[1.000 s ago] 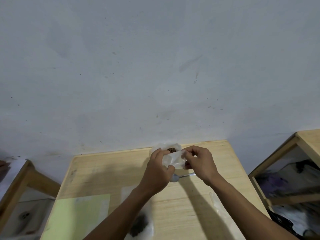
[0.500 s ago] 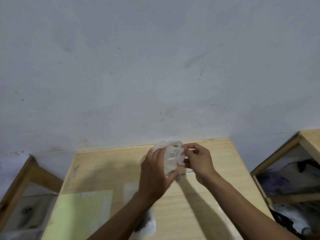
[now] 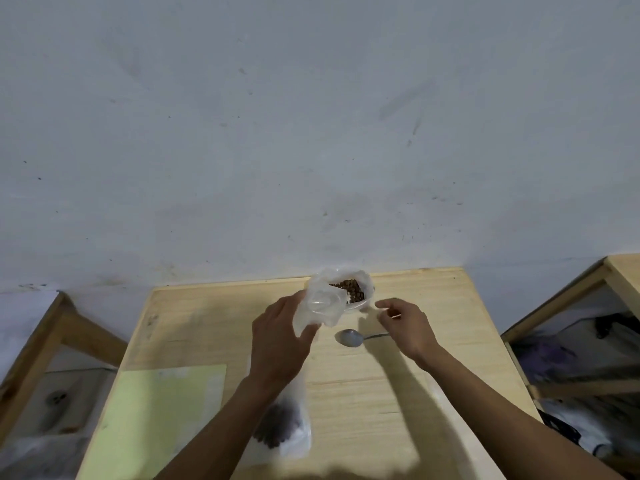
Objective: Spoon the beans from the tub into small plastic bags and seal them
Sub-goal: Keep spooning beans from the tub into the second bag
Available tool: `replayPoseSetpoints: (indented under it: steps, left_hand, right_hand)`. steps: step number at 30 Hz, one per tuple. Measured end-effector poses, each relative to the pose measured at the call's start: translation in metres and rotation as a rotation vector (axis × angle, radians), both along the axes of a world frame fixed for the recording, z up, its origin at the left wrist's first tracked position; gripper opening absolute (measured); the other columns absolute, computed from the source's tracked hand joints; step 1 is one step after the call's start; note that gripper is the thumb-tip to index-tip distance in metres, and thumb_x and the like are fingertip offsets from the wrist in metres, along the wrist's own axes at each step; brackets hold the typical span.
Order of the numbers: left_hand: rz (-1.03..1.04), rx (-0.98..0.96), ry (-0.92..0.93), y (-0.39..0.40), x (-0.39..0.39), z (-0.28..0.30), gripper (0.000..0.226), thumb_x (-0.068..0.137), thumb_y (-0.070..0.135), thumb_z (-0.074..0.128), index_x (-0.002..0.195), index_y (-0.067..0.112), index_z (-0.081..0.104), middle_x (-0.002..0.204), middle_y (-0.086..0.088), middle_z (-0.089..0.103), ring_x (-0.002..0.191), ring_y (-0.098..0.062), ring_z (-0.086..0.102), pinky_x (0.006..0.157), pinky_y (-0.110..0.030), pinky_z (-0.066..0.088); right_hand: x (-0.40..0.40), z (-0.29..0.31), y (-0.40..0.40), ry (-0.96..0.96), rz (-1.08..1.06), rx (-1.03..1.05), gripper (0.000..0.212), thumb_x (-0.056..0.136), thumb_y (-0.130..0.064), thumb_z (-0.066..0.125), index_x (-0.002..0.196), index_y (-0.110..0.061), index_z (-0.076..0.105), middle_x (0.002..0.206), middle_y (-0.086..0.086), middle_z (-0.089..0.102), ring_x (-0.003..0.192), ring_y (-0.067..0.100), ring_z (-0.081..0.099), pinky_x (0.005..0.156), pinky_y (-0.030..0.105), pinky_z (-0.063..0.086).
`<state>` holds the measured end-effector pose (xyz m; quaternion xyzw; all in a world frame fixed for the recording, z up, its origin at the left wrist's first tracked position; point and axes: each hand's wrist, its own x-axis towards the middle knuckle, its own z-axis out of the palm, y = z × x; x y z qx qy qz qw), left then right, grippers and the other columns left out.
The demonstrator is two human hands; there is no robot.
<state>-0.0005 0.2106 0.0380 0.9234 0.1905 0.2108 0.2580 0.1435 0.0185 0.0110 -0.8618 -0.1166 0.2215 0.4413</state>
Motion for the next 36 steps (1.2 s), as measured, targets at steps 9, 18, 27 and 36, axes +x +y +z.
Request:
replayPoseSetpoints:
  steps: [9, 18, 27, 36]
  left_hand:
    - [0.125, -0.215, 0.216, 0.024, -0.023, -0.006, 0.069, 0.078, 0.051, 0.074, 0.136, 0.022, 0.050, 0.122, 0.001, 0.064, 0.105, -0.018, 0.061, 0.096, -0.040, 0.049]
    - [0.061, -0.215, 0.330, 0.038, -0.011, -0.010, 0.061, 0.076, 0.054, 0.075, 0.126, 0.023, 0.054, 0.124, 0.006, 0.058, 0.102, -0.011, 0.051, 0.097, -0.042, 0.047]
    - [-0.269, -0.033, 0.591, 0.050, 0.024, -0.016, 0.065, 0.076, 0.061, 0.069, 0.128, 0.026, 0.052, 0.152, 0.011, 0.035, 0.130, -0.016, 0.045, 0.107, -0.039, 0.036]
    - [-0.448, -0.106, 0.710, 0.050, 0.065, -0.034, 0.064, 0.072, 0.057, 0.072, 0.127, 0.030, 0.051, 0.159, 0.016, 0.021, 0.137, -0.011, 0.040, 0.108, -0.035, 0.038]
  right_hand:
    - [-0.004, -0.065, -0.019, -0.449, 0.351, -0.558, 0.023, 0.092, -0.027, 0.055, 0.110, -0.029, 0.068, 0.107, 0.002, 0.056, 0.099, 0.029, 0.051, 0.077, 0.039, 0.047]
    - [0.004, -0.028, -0.016, -0.123, 0.474, -0.387, 0.009, 0.092, -0.021, 0.050, 0.087, -0.027, 0.055, 0.095, -0.006, 0.061, 0.088, 0.021, 0.059, 0.079, 0.037, 0.047]
    - [0.056, 0.031, -0.011, -0.198, 0.159, -0.098, 0.027, 0.084, 0.002, 0.054, 0.098, -0.019, 0.062, 0.079, 0.007, 0.068, 0.067, 0.019, 0.063, 0.055, 0.011, 0.042]
    - [0.040, -0.006, 0.026, 0.032, -0.341, 0.339, 0.012, 0.093, -0.007, 0.059, 0.097, -0.011, 0.070, 0.079, 0.007, 0.072, 0.071, 0.020, 0.073, 0.082, 0.042, 0.060]
